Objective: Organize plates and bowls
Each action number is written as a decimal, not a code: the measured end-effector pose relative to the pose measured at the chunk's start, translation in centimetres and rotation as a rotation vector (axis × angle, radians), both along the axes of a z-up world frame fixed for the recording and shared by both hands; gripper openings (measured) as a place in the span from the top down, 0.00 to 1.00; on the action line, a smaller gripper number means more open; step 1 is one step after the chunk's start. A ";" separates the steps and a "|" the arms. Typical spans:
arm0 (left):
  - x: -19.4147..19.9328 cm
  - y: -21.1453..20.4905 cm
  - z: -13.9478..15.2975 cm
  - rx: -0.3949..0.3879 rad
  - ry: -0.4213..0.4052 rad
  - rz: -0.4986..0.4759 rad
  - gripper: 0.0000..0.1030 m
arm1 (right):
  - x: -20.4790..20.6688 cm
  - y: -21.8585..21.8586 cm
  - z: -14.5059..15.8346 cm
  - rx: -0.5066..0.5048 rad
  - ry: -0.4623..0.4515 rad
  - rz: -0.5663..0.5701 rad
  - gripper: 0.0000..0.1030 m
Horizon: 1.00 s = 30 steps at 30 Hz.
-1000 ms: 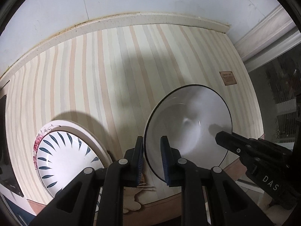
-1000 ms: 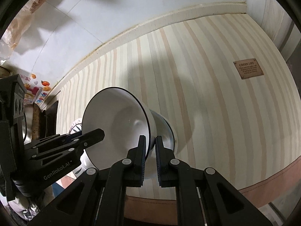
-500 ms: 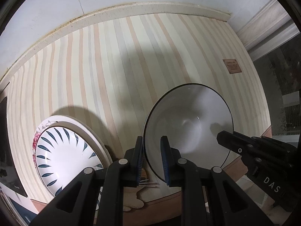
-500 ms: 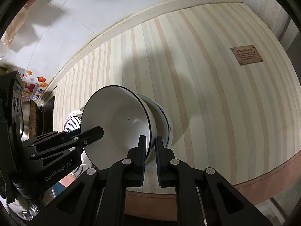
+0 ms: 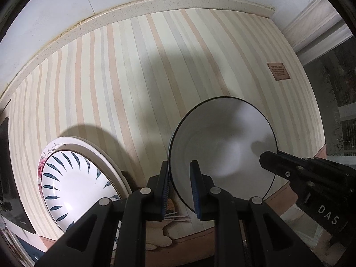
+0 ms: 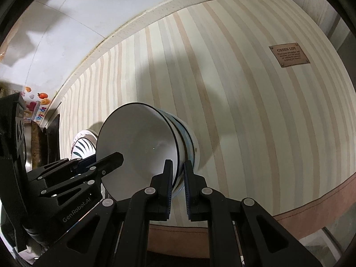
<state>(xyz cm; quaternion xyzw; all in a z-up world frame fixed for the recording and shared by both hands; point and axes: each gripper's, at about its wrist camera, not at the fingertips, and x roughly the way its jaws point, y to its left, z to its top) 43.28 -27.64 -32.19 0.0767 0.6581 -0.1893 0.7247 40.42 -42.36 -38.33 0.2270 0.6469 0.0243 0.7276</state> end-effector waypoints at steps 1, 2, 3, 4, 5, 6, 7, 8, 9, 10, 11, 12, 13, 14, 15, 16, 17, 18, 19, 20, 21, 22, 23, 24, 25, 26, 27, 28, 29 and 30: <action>0.0 -0.1 0.0 0.001 -0.001 -0.001 0.85 | 0.1 0.1 0.0 -0.005 0.006 0.002 0.86; 0.1 -0.1 0.0 0.002 -0.002 -0.001 0.85 | 0.1 0.2 0.0 -0.011 0.008 0.004 0.86; 0.1 -0.1 0.0 0.003 -0.004 -0.001 0.85 | 0.1 0.2 0.0 -0.016 0.010 0.008 0.86; 0.0 -0.1 -0.1 0.004 -0.004 -0.004 0.84 | 0.2 0.4 0.1 -0.024 0.012 0.012 0.86; 0.0 -0.1 -0.1 0.003 -0.003 -0.004 0.84 | 0.1 0.4 0.1 -0.027 0.013 0.011 0.86; 0.0 -0.1 -0.1 0.003 0.000 -0.003 0.84 | 0.1 0.4 0.1 -0.029 0.014 0.011 0.86; 0.0 -0.1 -0.1 0.000 0.005 -0.003 0.84 | 0.1 0.5 0.1 -0.033 0.015 0.013 0.86; 0.0 0.0 -0.1 -0.003 0.008 -0.003 0.84 | 0.1 0.4 0.1 -0.032 0.016 0.012 0.86; -0.1 0.0 0.1 -0.003 0.011 -0.004 0.84 | 0.1 0.4 0.1 -0.031 0.020 0.009 0.85; -0.2 0.1 0.3 -0.005 0.011 -0.005 0.84 | 0.1 0.4 0.1 -0.031 0.025 0.011 0.85; -0.3 0.2 0.7 -0.006 0.007 -0.004 0.84 | 0.0 0.4 0.2 -0.031 0.029 0.013 0.85; -0.4 0.4 1.1 -0.004 0.007 0.002 0.84 | -0.1 0.4 0.4 -0.034 0.031 0.011 0.85; -0.5 0.5 1.6 -0.006 -0.003 0.002 0.84 | -0.3 0.6 0.7 -0.039 0.028 0.017 0.85; -0.7 0.7 2.1 -0.008 -0.012 0.003 0.84 | -0.4 0.7 1.1 -0.049 0.024 0.027 0.85; -0.8 0.9 2.5 -0.011 -0.020 0.005 0.83 | -0.6 0.9 1.6 -0.065 0.018 0.032 0.85; -1.1 1.1 3.1 -0.016 -0.029 0.007 0.81 | -0.8 1.1 2.2 -0.083 0.008 0.038 0.85; -1.3 1.4 3.8 -0.024 -0.038 0.010 0.80 | -1.2 1.4 2.8 -0.097 -0.002 0.045 0.83; -1.6 1.7 4.5 -0.034 -0.047 0.014 0.80 | -1.6 1.7 3.5 -0.112 -0.012 0.052 0.79; -1.9 2.0 5.0 -0.040 -0.053 0.016 0.80 | -1.9 2.0 4.3 -0.125 -0.021 0.057 0.77; -2.1 2.3 5.6 -0.048 -0.061 0.018 0.80 | -2.3 2.2 5.1 -0.134 -0.031 0.061 0.71; -2.5 2.7 6.5 -0.059 -0.073 0.018 0.80 | -2.7 2.4 6.0 -0.143 -0.045 0.065 0.66; -2.8 2.9 7.1 -0.065 -0.083 0.019 0.77 | -3.2 2.6 6.9 -0.150 -0.059 0.066 0.63; -3.1 3.2 7.9 -0.071 -0.093 0.020 0.76 | -3.6 2.8 7.7 -0.157 -0.072 0.066 0.59; -3.4 3.5 8.5 -0.074 -0.102 0.019 0.75 | -4.0 2.9 8.5 -0.163 -0.085 0.067 0.54; -3.7 3.9 9.3 -0.081 -0.109 0.021 0.74 | -4.5 3.2 9.6 -0.169 -0.104 0.070 0.52; -4.1 4.3 9.9 -0.089 -0.117 0.025 0.74 | -4.9 3.3 10.4 -0.172 -0.115 0.070 0.50; -4.3 4.5 10.4 -0.090 -0.123 0.027 0.74 | -5.3 3.6 11.3 -0.176 -0.127 0.074 0.48; -4.6 4.9 10.9 -0.095 -0.128 0.031 0.73 | -5.8 3.7 12.0 -0.185 -0.139 0.079 0.47; -4.9 5.2 11.5 -0.108 -0.130 0.038 0.72 | -6.1 4.0 12.6 -0.193 -0.146 0.077 0.46; -5.1 5.4 12.0 -0.117 -0.130 0.039 0.69 | -6.5 4.1 13.3 -0.201 -0.154 0.075 0.45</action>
